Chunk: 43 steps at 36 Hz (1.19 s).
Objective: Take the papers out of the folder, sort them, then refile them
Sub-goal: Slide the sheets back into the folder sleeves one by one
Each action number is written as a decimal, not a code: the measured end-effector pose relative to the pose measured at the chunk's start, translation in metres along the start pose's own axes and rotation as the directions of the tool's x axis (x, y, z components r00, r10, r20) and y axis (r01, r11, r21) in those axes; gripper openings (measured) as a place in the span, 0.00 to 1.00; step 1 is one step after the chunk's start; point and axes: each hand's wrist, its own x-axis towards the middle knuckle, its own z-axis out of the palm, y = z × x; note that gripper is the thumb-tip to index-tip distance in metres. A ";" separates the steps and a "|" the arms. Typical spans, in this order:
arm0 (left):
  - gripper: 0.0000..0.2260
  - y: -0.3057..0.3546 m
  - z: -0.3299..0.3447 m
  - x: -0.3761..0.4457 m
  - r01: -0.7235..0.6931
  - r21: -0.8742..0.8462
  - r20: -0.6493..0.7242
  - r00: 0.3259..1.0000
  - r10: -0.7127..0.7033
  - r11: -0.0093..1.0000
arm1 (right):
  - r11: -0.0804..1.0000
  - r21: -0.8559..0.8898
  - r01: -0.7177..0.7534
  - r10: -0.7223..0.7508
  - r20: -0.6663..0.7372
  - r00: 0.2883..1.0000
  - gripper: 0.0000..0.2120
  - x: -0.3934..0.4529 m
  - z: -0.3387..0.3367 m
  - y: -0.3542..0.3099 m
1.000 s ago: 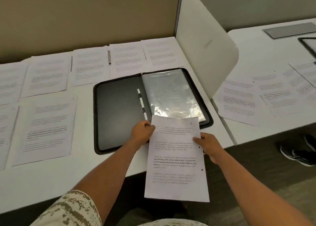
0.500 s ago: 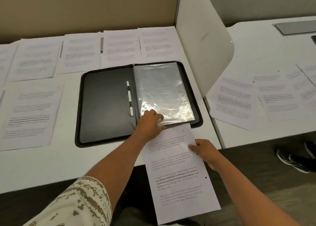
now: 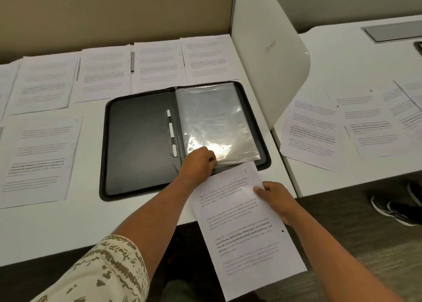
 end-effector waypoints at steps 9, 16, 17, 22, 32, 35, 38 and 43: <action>0.13 -0.007 -0.001 0.006 0.055 -0.230 -0.007 0.998 -0.059 0.972 | 0.994 -0.091 0.057 -0.062 -0.044 0.997 0.21 0.001 0.008 -0.016; 0.11 -0.001 -0.003 0.007 -0.013 -0.061 -0.026 1.000 0.012 0.998 | 0.978 -0.190 0.085 -0.099 -0.065 0.993 0.19 0.005 0.011 -0.026; 0.10 0.000 -0.003 0.007 -0.035 -0.038 -0.043 0.999 0.034 0.999 | 0.977 -0.198 0.085 -0.099 -0.062 0.993 0.18 0.007 0.010 -0.028; 0.05 0.004 -0.003 0.003 -0.196 0.087 -0.110 0.972 0.205 0.977 | 0.958 -0.273 0.088 -0.105 -0.050 0.993 0.16 0.010 0.004 -0.040; 0.04 0.008 0.003 -0.002 -0.347 0.202 -0.129 0.918 0.376 0.916 | 0.984 -0.165 0.058 -0.062 -0.015 0.998 0.16 0.017 -0.008 -0.051; 0.03 0.006 0.005 -0.003 -0.354 0.192 -0.148 0.912 0.383 0.915 | 0.999 -0.034 0.024 -0.024 -0.020 1.000 0.22 0.021 -0.011 -0.051; 0.07 0.004 0.005 -0.003 -0.368 0.195 -0.145 0.906 0.398 0.909 | 0.999 0.042 0.013 -0.011 -0.056 0.998 0.19 0.023 -0.014 -0.045; 0.14 0.003 0.009 -0.001 -0.366 0.245 -0.163 0.897 0.410 0.898 | 0.994 0.108 0.015 -0.005 -0.099 0.995 0.18 0.022 -0.014 -0.035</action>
